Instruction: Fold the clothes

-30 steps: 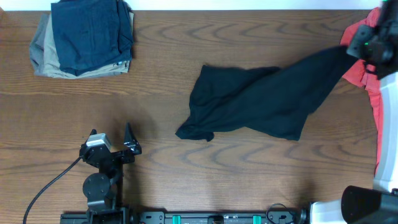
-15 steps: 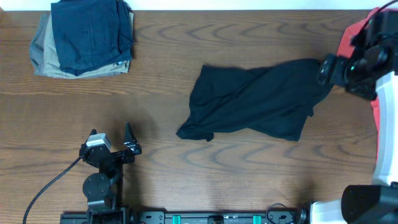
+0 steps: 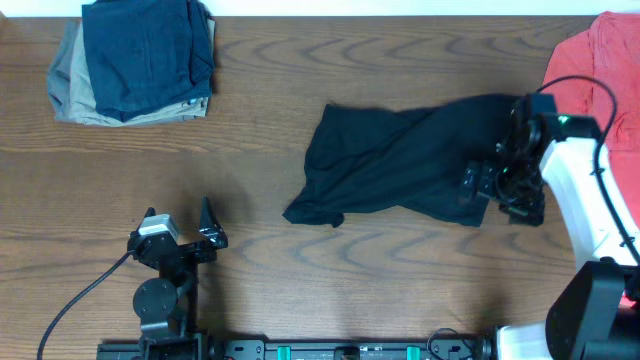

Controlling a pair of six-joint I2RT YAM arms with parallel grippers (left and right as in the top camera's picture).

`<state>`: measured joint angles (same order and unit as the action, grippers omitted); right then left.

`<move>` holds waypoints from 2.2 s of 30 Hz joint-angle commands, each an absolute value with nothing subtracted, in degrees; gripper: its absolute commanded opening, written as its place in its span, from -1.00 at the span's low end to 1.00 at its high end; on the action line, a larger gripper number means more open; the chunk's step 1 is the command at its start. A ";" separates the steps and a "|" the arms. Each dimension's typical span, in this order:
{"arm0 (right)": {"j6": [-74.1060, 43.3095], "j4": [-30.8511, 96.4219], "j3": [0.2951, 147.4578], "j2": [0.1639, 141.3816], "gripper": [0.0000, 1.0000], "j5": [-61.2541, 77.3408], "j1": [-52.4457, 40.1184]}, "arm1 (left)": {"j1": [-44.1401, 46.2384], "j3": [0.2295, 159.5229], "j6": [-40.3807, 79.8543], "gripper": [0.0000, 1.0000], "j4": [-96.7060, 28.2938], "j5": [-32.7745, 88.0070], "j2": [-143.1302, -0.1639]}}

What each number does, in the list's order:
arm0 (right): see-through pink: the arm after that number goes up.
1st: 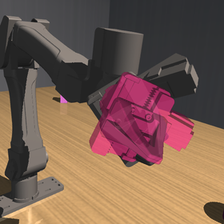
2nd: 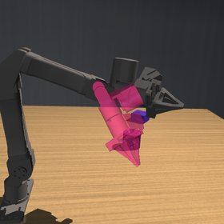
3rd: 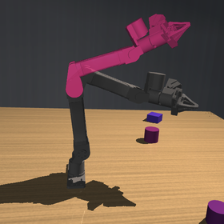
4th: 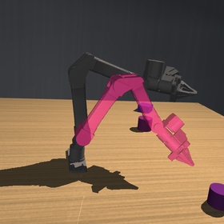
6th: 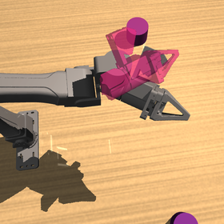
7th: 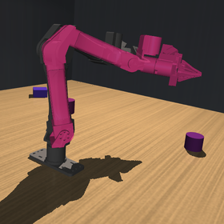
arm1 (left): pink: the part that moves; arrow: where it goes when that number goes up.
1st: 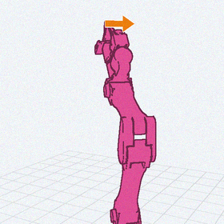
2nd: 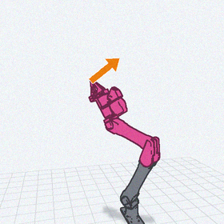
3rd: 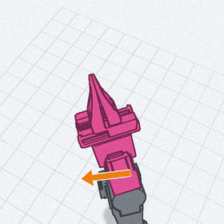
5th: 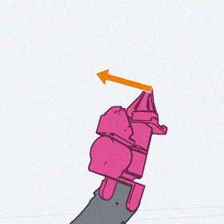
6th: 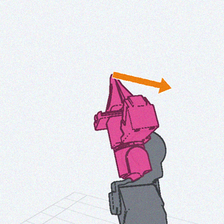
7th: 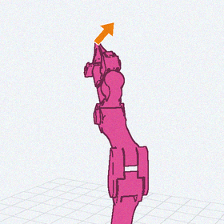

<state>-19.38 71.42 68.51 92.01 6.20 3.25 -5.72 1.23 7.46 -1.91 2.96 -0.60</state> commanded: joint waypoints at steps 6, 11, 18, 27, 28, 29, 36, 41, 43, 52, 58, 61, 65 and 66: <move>-22.28 60.71 54.98 89.60 0.99 6.50 2.59 | -5.50 0.23 7.14 0.96 -3.86 2.09 -0.30; -22.28 54.59 49.78 89.60 0.75 6.48 2.59 | -5.50 0.23 7.14 0.96 -3.86 2.09 -0.30; -22.28 48.34 48.51 89.60 0.68 6.96 2.59 | -5.50 0.23 7.14 0.96 -3.86 2.09 -0.30; -24.05 42.06 46.30 89.73 0.48 7.16 2.55 | -5.50 0.23 7.14 0.96 -3.86 2.09 -0.30; -24.97 41.67 45.84 89.80 0.47 6.57 2.55 | -5.50 0.23 7.14 0.96 -3.86 2.09 -0.30; -25.30 41.25 45.45 89.82 0.46 6.11 2.55 | -5.50 0.23 7.14 0.96 -3.86 2.09 -0.30; -25.28 38.79 44.80 90.00 0.43 5.37 2.55 | -5.50 0.23 7.14 0.96 -3.86 2.09 -0.30; -27.00 38.09 44.75 91.15 0.32 5.39 2.55 | -5.50 0.23 7.14 0.95 -3.86 2.09 -0.30; -28.12 38.11 44.75 92.12 0.26 5.39 2.55 | -5.50 0.23 7.14 0.96 -3.86 2.09 -0.30; -31.29 38.72 44.77 94.08 -0.46 5.43 2.61 | -5.50 0.23 7.14 0.96 -3.86 2.09 -0.30; -31.27 43.44 47.20 94.08 -0.98 4.47 4.58 | -5.50 0.23 7.14 0.96 -3.86 2.09 -0.30; -31.20 48.01 50.85 94.06 -0.97 4.29 7.44 | -5.50 0.23 7.14 0.96 -3.86 2.09 -0.30; -27.94 54.30 56.58 93.97 -0.97 4.32 10.79 | -5.50 0.23 7.14 0.96 -3.86 2.09 -0.30; -26.85 55.86 57.93 93.97 -0.98 4.29 11.35 | -5.50 0.23 7.14 0.96 -3.86 2.09 -0.30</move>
<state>-29.78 54.11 54.15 93.76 5.15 9.69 -5.74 1.23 7.46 -1.89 2.96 -0.60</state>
